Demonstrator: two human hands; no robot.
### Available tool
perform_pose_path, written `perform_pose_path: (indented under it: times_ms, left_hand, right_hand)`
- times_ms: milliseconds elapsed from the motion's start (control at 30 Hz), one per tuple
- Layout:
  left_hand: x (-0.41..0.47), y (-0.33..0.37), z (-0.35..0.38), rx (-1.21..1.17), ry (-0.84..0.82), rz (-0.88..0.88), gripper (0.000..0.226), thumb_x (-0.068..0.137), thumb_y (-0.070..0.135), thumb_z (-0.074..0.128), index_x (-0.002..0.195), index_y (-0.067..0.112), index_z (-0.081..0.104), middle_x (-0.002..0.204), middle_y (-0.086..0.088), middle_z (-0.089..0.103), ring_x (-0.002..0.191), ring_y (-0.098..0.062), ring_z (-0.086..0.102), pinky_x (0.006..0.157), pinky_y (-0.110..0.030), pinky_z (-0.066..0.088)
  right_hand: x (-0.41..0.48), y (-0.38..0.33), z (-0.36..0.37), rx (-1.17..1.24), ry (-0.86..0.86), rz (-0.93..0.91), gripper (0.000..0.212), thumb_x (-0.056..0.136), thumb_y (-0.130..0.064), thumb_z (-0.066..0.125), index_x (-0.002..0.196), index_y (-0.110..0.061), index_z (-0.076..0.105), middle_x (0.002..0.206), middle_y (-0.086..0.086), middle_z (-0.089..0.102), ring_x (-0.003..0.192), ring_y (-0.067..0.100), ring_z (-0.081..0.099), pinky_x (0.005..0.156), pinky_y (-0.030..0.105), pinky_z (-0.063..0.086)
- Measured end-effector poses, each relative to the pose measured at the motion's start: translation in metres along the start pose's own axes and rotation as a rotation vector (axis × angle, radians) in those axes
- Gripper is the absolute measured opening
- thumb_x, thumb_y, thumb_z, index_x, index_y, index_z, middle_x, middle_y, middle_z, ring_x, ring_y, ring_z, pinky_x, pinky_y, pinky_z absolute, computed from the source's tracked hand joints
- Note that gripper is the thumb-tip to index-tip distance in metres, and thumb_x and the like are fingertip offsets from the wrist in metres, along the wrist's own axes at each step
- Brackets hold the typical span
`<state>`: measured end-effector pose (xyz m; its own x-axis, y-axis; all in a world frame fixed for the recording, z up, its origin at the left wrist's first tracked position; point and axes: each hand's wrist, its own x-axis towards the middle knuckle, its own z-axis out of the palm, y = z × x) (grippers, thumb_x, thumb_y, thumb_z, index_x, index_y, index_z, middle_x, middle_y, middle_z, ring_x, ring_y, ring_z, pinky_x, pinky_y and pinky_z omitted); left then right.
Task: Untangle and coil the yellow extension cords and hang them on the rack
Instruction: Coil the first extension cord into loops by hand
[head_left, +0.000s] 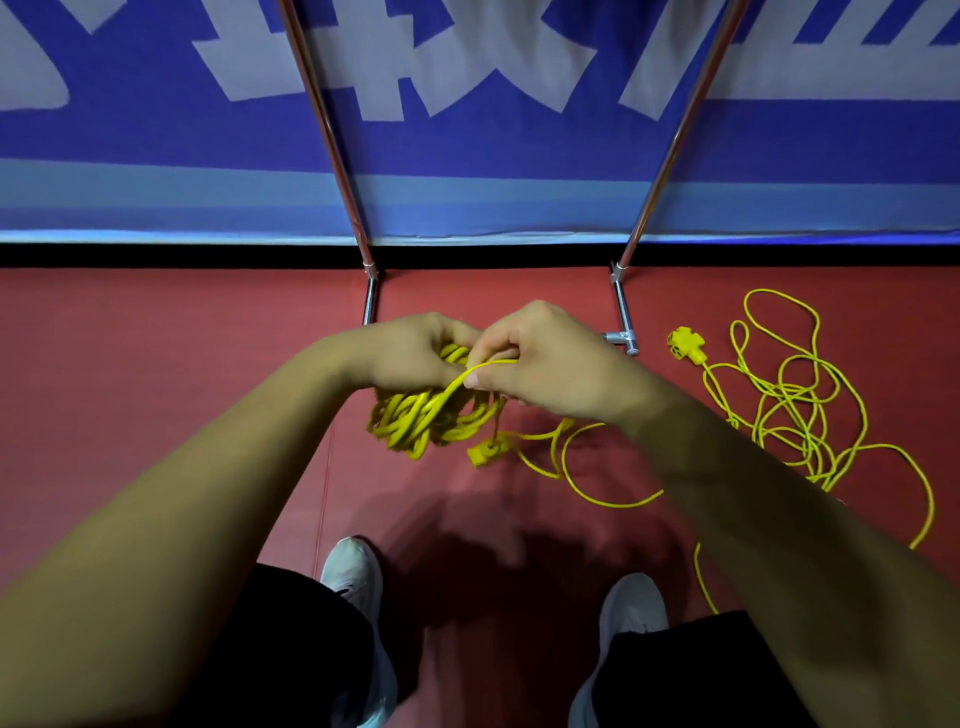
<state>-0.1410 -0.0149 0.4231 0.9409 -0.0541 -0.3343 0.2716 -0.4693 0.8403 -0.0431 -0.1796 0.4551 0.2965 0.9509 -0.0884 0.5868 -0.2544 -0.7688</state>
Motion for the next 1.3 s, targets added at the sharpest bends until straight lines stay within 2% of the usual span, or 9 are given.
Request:
perform_pose_path:
  times_ms: [67, 200, 333, 500, 733, 967, 1100, 1200, 1300]
  left_hand:
    - [-0.003, -0.001, -0.001, -0.056, -0.053, -0.036, 0.016, 0.081, 0.028, 0.064, 0.089, 0.039, 0.073, 0.08, 0.007, 0.066, 0.073, -0.006, 0.058, 0.075, -0.028, 0.052]
    - [-0.004, -0.002, -0.003, -0.199, -0.044, -0.054, 0.035, 0.082, 0.029, 0.054, 0.106, 0.008, 0.068, 0.092, -0.002, 0.067, 0.085, -0.011, 0.061, 0.084, -0.03, 0.049]
    - [-0.007, 0.004, 0.0, -0.095, -0.156, -0.057, 0.038, 0.077, 0.031, 0.083, 0.106, 0.014, 0.066, 0.094, -0.009, 0.07, 0.086, -0.012, 0.066, 0.084, -0.031, 0.056]
    - [-0.002, 0.008, 0.008, 0.053, -0.06, -0.027, 0.035, 0.074, 0.012, 0.076, 0.106, 0.02, 0.066, 0.088, -0.001, 0.071, 0.076, -0.009, 0.065, 0.077, -0.029, 0.055]
    - [-0.014, 0.008, -0.013, -0.271, 0.062, 0.125, 0.048, 0.073, -0.006, 0.064, 0.119, 0.006, 0.058, 0.089, -0.018, 0.064, 0.071, -0.018, 0.061, 0.065, -0.028, 0.054]
    - [-0.021, 0.006, -0.021, -0.75, 0.063, 0.192, 0.05, 0.067, 0.002, 0.064, 0.115, 0.015, 0.058, 0.083, -0.019, 0.052, 0.052, -0.017, 0.048, 0.05, -0.025, 0.045]
    - [-0.016, 0.01, -0.013, -0.733, -0.068, 0.179, 0.063, 0.069, -0.007, 0.053, 0.13, 0.011, 0.045, 0.076, -0.02, 0.056, 0.051, -0.019, 0.052, 0.049, -0.026, 0.045]
    - [-0.011, 0.008, -0.006, -0.771, -0.169, 0.172, 0.08, 0.07, 0.001, 0.056, 0.145, 0.022, 0.039, 0.076, -0.024, 0.054, 0.05, -0.025, 0.049, 0.052, -0.028, 0.046]
    - [-0.005, 0.013, 0.0, -0.839, -0.054, 0.231, 0.065, 0.067, 0.005, 0.055, 0.132, 0.015, 0.053, 0.072, -0.021, 0.054, 0.049, -0.022, 0.049, 0.052, -0.027, 0.045]
  right_hand:
    - [0.0, -0.001, -0.003, -0.003, 0.023, 0.001, 0.007, 0.08, -0.019, 0.076, 0.076, -0.014, 0.076, 0.052, -0.005, 0.058, 0.047, 0.002, 0.05, 0.05, 0.018, 0.039]
    - [-0.001, 0.009, -0.01, -0.012, 0.052, 0.034, 0.014, 0.078, -0.024, 0.08, 0.072, -0.014, 0.073, 0.045, -0.013, 0.053, 0.044, 0.002, 0.047, 0.047, 0.012, 0.031]
    - [0.001, 0.011, -0.012, -0.033, 0.082, -0.007, 0.012, 0.075, -0.023, 0.082, 0.07, -0.014, 0.075, 0.047, -0.018, 0.057, 0.051, -0.004, 0.052, 0.051, 0.01, 0.034]
    - [0.002, 0.014, -0.018, -0.081, 0.041, 0.015, 0.016, 0.074, -0.025, 0.084, 0.07, -0.013, 0.073, 0.047, -0.014, 0.056, 0.048, -0.004, 0.051, 0.048, 0.01, 0.034]
    - [0.003, 0.066, -0.043, -0.025, -0.019, 0.174, 0.024, 0.082, -0.024, 0.078, 0.068, -0.015, 0.061, 0.051, -0.008, 0.043, 0.049, 0.008, 0.035, 0.048, 0.025, 0.031]
    - [-0.003, 0.092, -0.045, 0.287, 0.171, 0.189, 0.009, 0.092, -0.013, 0.066, 0.083, -0.012, 0.065, 0.072, 0.008, 0.063, 0.069, 0.012, 0.061, 0.068, 0.02, 0.046]
    - [0.001, 0.081, -0.043, 0.442, 0.385, 0.175, 0.006, 0.093, -0.011, 0.064, 0.088, -0.008, 0.063, 0.059, 0.008, 0.052, 0.05, 0.013, 0.059, 0.044, 0.01, 0.037]
    - [0.004, 0.087, -0.04, 0.429, 0.388, 0.199, 0.013, 0.093, -0.014, 0.065, 0.093, -0.001, 0.067, 0.058, 0.008, 0.049, 0.044, 0.009, 0.046, 0.043, 0.015, 0.036]
    - [0.004, 0.096, -0.034, 0.369, 0.285, 0.246, 0.021, 0.094, -0.024, 0.065, 0.085, -0.005, 0.069, 0.059, 0.006, 0.052, 0.048, 0.011, 0.048, 0.049, 0.019, 0.041]
